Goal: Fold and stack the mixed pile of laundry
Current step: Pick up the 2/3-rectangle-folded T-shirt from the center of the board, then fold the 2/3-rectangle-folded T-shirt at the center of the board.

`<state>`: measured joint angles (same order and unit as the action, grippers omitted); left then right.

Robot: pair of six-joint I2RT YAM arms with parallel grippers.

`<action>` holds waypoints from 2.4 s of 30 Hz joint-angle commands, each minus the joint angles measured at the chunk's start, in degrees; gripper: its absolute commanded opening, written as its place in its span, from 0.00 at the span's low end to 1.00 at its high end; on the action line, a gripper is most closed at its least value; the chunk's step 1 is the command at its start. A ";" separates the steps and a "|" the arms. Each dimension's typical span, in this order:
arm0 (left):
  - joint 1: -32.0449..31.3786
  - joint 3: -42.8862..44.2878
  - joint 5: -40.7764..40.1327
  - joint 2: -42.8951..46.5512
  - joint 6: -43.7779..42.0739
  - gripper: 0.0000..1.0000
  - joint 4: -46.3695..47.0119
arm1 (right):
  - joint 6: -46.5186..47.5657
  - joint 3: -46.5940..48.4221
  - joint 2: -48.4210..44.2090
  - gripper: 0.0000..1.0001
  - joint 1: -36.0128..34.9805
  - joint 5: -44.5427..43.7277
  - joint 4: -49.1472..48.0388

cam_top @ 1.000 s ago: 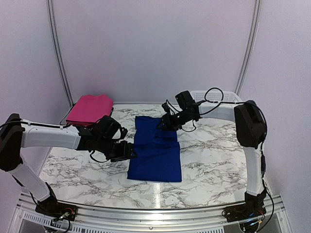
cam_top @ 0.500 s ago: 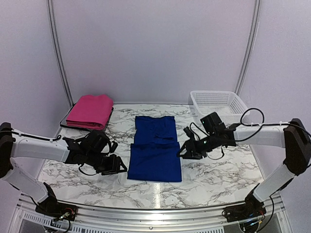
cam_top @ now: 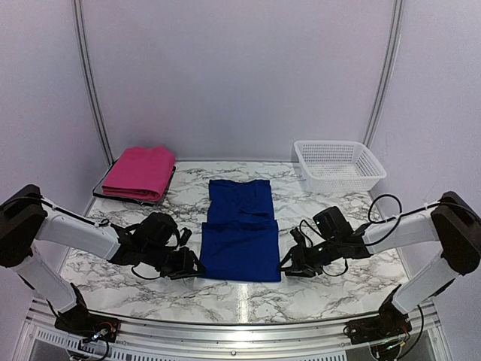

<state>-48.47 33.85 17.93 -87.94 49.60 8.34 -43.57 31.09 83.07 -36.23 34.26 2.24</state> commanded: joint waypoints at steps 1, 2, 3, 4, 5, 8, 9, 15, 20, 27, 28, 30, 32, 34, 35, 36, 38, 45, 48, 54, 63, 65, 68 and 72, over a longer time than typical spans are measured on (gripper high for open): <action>-1.67 -1.85 0.43 -3.35 1.69 0.35 2.20 | -3.61 -0.69 5.32 0.43 -2.91 0.91 -9.47; -1.79 -2.20 -0.06 -3.37 2.15 0.31 2.21 | -3.77 -0.68 6.34 0.42 -3.64 0.85 -10.01; -1.80 -2.64 -0.27 -3.45 2.64 0.28 2.46 | -3.88 -0.68 7.17 0.41 -4.22 0.66 -10.32; -1.88 -2.80 -0.32 -3.58 2.84 0.25 2.55 | -3.98 -0.68 7.79 0.40 -4.70 0.31 -10.33; -1.96 -2.99 -0.29 -3.70 2.93 0.23 2.56 | -4.07 -0.91 8.19 0.39 -4.97 0.06 -10.27; -2.23 -3.69 -0.34 -3.61 3.42 0.18 2.56 | -4.62 -2.03 8.53 0.34 -5.10 -0.15 -10.84; -2.36 -3.98 -0.50 -3.26 3.47 0.16 2.56 | -4.60 -2.34 8.45 0.31 -5.11 -0.04 -10.76; -2.79 -4.92 -0.09 0.84 3.75 0.00 2.23 | -5.32 -3.37 4.89 0.00 -5.16 0.64 -8.84; -3.67 -6.57 -0.93 4.82 4.80 0.00 1.51 | -7.39 -5.89 -1.47 0.41 -5.46 -0.28 -5.99; -4.56 -7.05 -1.77 4.37 5.07 0.00 2.04 | -9.79 -10.14 0.76 0.41 -8.10 -0.58 -12.79; -4.65 -7.18 -1.96 4.36 5.06 0.00 2.11 | -10.19 -10.05 1.65 0.41 -8.97 -0.75 -13.91; -4.78 -7.41 -2.39 4.35 5.19 0.00 2.12 | -10.97 -9.63 3.35 0.40 -10.56 -1.39 -15.74; -4.88 -7.76 -2.55 4.42 5.32 0.00 2.28 | -11.85 -9.56 4.81 0.38 -11.25 -2.09 -17.59; -5.01 -7.90 -2.71 4.63 5.33 0.00 2.30 | -12.37 -9.42 5.92 0.32 -11.48 -2.46 -18.93; -5.05 -7.95 -2.70 4.69 5.33 0.00 2.30 | -12.79 -9.43 6.21 0.27 -11.57 -2.52 -19.39; -5.13 -8.00 -2.73 4.87 5.28 0.00 2.30 | -13.11 -9.47 6.26 0.21 -11.77 -2.59 -19.72; -5.27 -8.02 -2.66 5.64 5.17 0.00 1.97 | -13.55 -9.55 5.44 0.07 -12.04 -3.05 -18.76; -8.59 -10.11 -3.27 13.05 6.91 0.00 -1.28 | -14.28 -9.59 -6.25 0.00 -14.91 -6.44 -9.92; -10.93 -11.42 -3.61 18.77 9.79 0.00 -3.89 | -17.81 -10.02 -13.16 0.00 -18.04 -8.04 -7.06; -14.72 -6.25 -5.78 31.30 12.51 0.00 -17.10 | -23.53 -7.84 -25.81 0.00 -22.13 -11.59 1.65; -4.12 5.50 -6.41 26.22 6.80 0.00 -23.46 | -9.68 6.08 -19.27 0.00 -8.01 -8.46 10.38; -1.05 8.17 -5.69 22.63 3.93 0.00 -23.60 | -6.05 10.58 -14.61 0.00 -5.11 -7.23 10.23; 3.34 12.40 -4.53 16.08 -0.11 0.00 -23.63 | -0.39 16.65 -6.36 0.00 -1.22 -5.65 10.57; 7.61 18.00 -3.80 6.62 -4.73 0.00 -23.56 | 5.06 22.56 3.57 0.00 3.19 -4.13 9.87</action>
<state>-44.03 47.33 13.28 -74.72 51.62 -12.21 -46.81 48.77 79.90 -36.93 28.64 10.66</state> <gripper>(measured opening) 0.011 0.004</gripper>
